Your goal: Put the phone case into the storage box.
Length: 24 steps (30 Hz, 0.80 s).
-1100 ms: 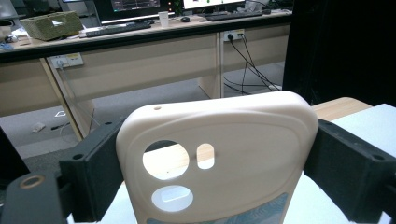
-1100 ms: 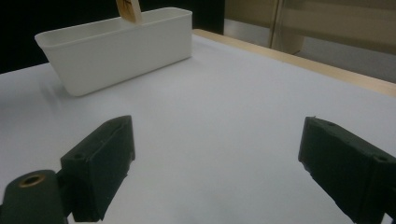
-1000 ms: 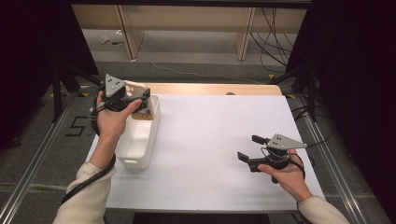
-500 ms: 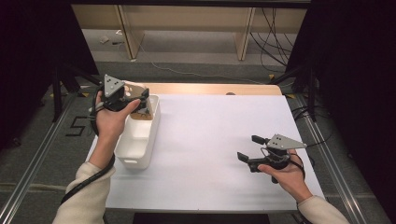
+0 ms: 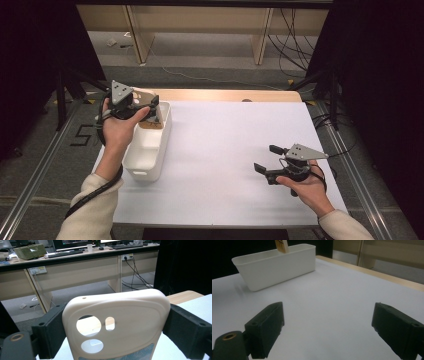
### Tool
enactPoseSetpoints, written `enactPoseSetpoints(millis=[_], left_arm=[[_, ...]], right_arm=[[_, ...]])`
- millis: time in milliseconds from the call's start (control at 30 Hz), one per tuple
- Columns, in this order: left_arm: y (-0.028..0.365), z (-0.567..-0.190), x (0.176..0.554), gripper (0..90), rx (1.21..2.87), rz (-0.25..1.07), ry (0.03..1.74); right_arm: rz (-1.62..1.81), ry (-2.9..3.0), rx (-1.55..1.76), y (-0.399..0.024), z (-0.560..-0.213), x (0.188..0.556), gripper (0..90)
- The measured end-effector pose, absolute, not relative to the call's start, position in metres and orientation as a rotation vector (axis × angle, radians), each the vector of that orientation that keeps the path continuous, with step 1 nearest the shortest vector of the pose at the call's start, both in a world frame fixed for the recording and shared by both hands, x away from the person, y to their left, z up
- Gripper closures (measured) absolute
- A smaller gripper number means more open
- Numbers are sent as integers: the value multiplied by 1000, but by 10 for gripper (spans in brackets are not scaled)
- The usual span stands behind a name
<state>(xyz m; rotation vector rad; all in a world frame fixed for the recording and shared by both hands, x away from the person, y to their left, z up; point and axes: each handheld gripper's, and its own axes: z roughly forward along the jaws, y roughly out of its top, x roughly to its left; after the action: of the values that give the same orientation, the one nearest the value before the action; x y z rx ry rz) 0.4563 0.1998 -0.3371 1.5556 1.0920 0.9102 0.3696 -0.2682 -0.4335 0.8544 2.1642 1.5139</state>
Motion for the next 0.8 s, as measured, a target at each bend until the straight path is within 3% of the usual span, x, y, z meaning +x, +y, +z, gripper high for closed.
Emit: enactPoseSetpoints(millis=[800], left_arm=[[202, -342, 459, 108, 1562, 912, 1101]], right_arm=[[1513, 2167, 851, -268, -434, 370, 121]])
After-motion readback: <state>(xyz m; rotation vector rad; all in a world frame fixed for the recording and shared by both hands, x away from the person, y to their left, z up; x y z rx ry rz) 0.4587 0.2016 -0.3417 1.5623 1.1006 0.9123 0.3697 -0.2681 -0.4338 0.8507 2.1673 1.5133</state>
